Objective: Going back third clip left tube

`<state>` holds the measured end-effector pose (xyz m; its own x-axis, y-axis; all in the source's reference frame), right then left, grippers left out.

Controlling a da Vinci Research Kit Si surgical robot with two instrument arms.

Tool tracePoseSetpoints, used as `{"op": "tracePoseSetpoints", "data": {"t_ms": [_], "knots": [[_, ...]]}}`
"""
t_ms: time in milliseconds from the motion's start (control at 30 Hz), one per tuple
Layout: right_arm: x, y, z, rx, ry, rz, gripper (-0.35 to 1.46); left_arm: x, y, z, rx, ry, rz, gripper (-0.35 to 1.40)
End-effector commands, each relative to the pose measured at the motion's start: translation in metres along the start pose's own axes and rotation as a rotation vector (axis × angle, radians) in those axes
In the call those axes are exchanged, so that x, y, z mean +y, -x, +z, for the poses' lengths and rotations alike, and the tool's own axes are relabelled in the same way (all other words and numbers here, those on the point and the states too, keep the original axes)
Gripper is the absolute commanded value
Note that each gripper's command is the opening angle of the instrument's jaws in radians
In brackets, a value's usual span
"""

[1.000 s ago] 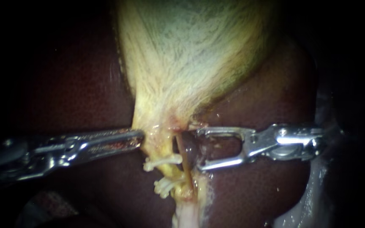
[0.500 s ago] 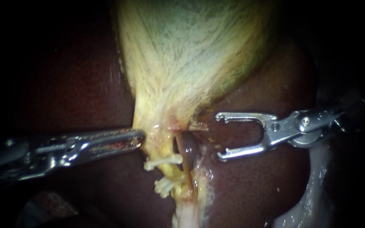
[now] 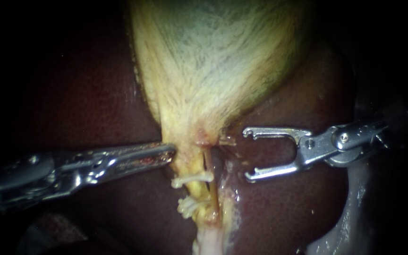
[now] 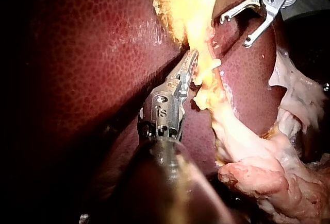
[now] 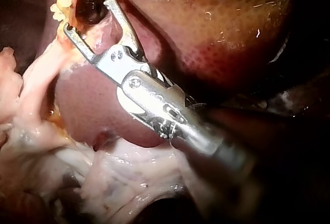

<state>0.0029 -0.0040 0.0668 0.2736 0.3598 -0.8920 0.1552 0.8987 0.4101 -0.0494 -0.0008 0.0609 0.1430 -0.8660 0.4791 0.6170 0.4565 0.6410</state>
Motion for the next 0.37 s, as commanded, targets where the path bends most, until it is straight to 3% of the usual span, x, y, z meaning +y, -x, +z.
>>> {"op": "tracePoseSetpoints", "data": {"t_ms": [33, 367], "knots": [[0.0, 0.0, 0.0, 0.0, -0.001, -0.001, 0.6, -0.0001, -0.0001, 0.0001, 0.005, -0.002, 0.0, -0.16], [0.0, 0.0, 0.0, -0.001, -0.001, -0.007, 0.6, 0.0, -0.0002, 0.0002, 0.005, -0.002, 0.001, -0.16]]}}
